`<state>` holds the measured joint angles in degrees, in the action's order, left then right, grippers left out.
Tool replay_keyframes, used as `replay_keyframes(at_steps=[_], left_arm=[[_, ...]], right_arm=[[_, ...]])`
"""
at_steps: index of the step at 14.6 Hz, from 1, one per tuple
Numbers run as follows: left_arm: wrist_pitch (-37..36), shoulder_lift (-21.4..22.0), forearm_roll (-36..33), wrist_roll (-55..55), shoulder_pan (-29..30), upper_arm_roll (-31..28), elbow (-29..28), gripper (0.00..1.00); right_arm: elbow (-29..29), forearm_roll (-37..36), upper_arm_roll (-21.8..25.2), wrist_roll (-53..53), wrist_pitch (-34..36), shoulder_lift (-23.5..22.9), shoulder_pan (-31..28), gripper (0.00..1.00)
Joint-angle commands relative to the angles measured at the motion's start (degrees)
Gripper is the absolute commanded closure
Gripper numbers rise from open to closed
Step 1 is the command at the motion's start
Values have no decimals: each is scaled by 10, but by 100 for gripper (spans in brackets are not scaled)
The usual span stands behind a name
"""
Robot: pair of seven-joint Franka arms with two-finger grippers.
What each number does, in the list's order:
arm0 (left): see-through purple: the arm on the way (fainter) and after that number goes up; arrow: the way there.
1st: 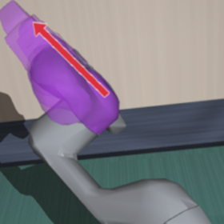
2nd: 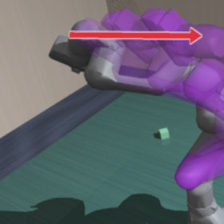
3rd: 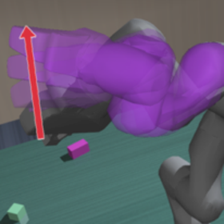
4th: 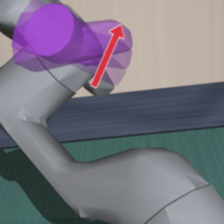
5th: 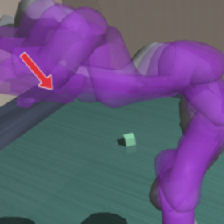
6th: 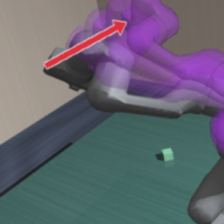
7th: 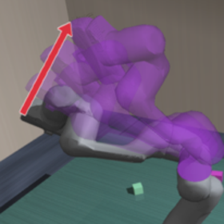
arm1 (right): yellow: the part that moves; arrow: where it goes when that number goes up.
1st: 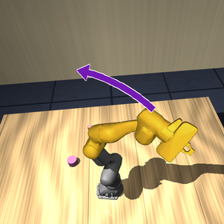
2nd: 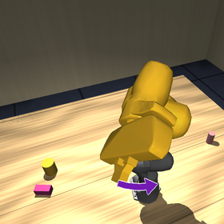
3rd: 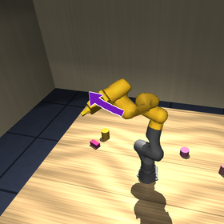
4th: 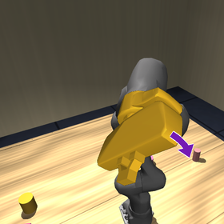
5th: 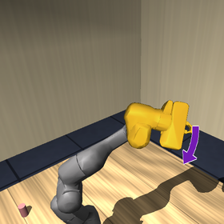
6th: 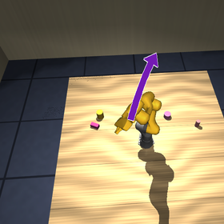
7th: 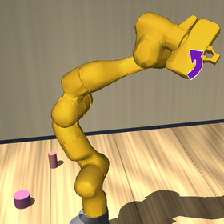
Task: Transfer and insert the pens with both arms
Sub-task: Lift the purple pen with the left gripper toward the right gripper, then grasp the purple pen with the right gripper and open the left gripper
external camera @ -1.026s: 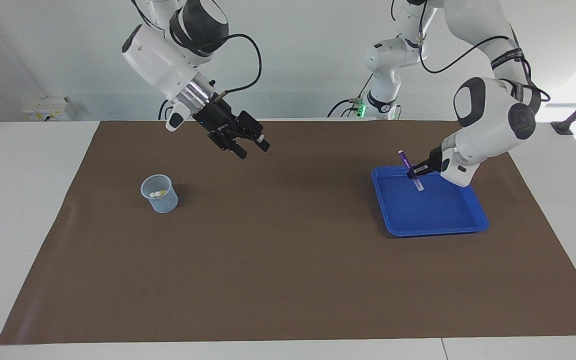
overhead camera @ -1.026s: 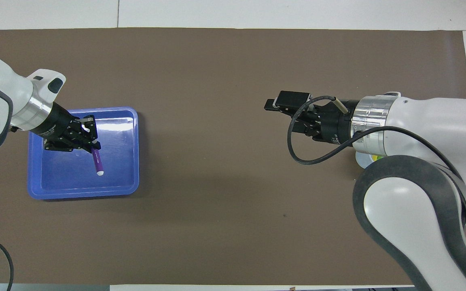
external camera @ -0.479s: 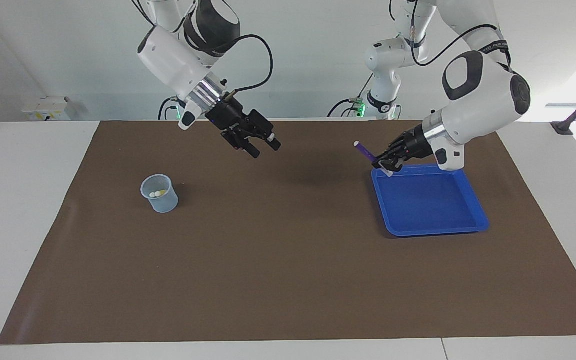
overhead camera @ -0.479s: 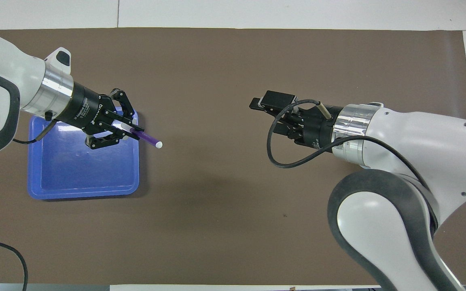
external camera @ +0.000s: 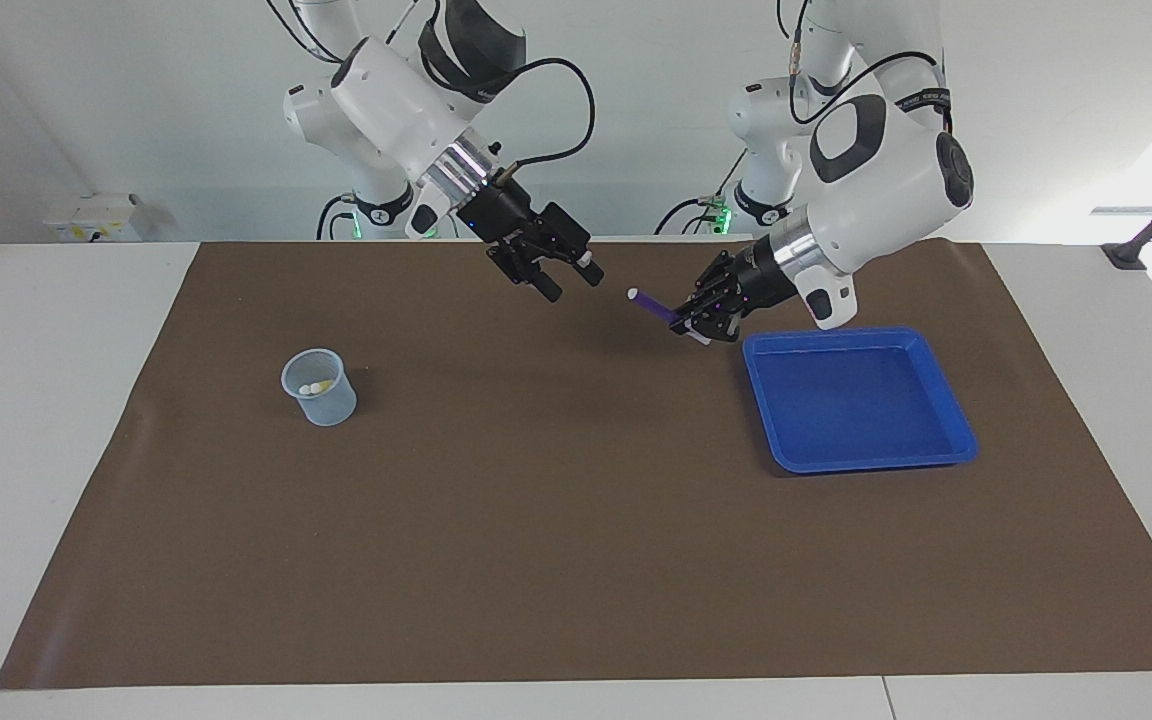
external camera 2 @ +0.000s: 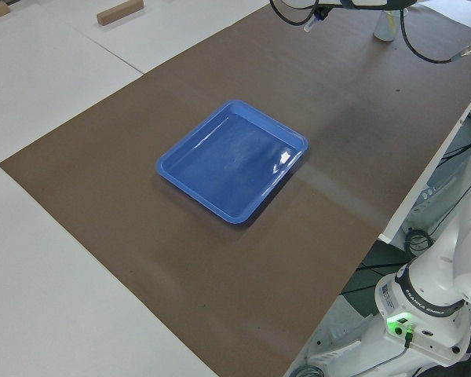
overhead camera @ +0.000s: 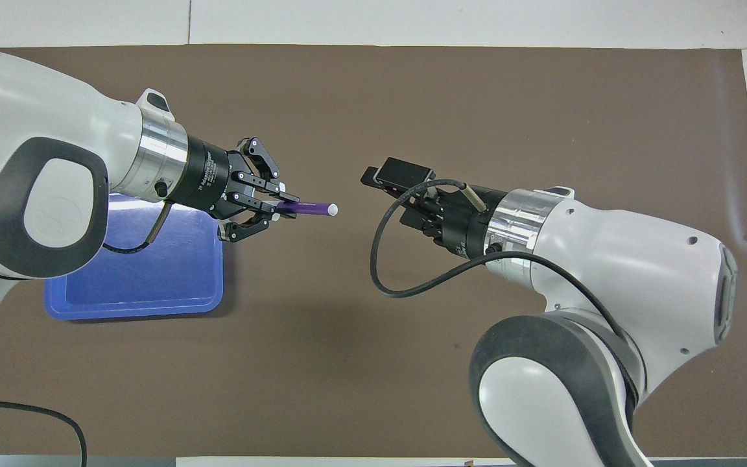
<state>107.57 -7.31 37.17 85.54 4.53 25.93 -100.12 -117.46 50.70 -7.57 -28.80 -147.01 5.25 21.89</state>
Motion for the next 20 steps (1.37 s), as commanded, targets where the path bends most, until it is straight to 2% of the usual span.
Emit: replay_keyframes(at_steps=[1, 5, 12, 15, 17, 20], left_arm=[[42, 28, 21, 38, -20, -4, -38, 100], [77, 29, 32, 73, -34, -4, -42, 100], [85, 29, 44, 91, -41, -4, -43, 100], [85, 30, 46, 91, -41, -4, -43, 100], [85, 31, 46, 91, -41, -4, -44, 100], [85, 33, 47, 92, -41, -4, -44, 100]], right_arm=[[-11, 11, -1, 2, -9, 6, 11, 6], [-10, 10, -2, 11, -25, -5, 24, 9], [-8, 9, -1, 73, -26, -19, 35, 34], [-1, 9, -1, 74, -31, -24, 32, 37], [0, 9, -2, 70, -49, -27, 32, 46], [4, 11, -2, 68, -50, -30, 32, 49]])
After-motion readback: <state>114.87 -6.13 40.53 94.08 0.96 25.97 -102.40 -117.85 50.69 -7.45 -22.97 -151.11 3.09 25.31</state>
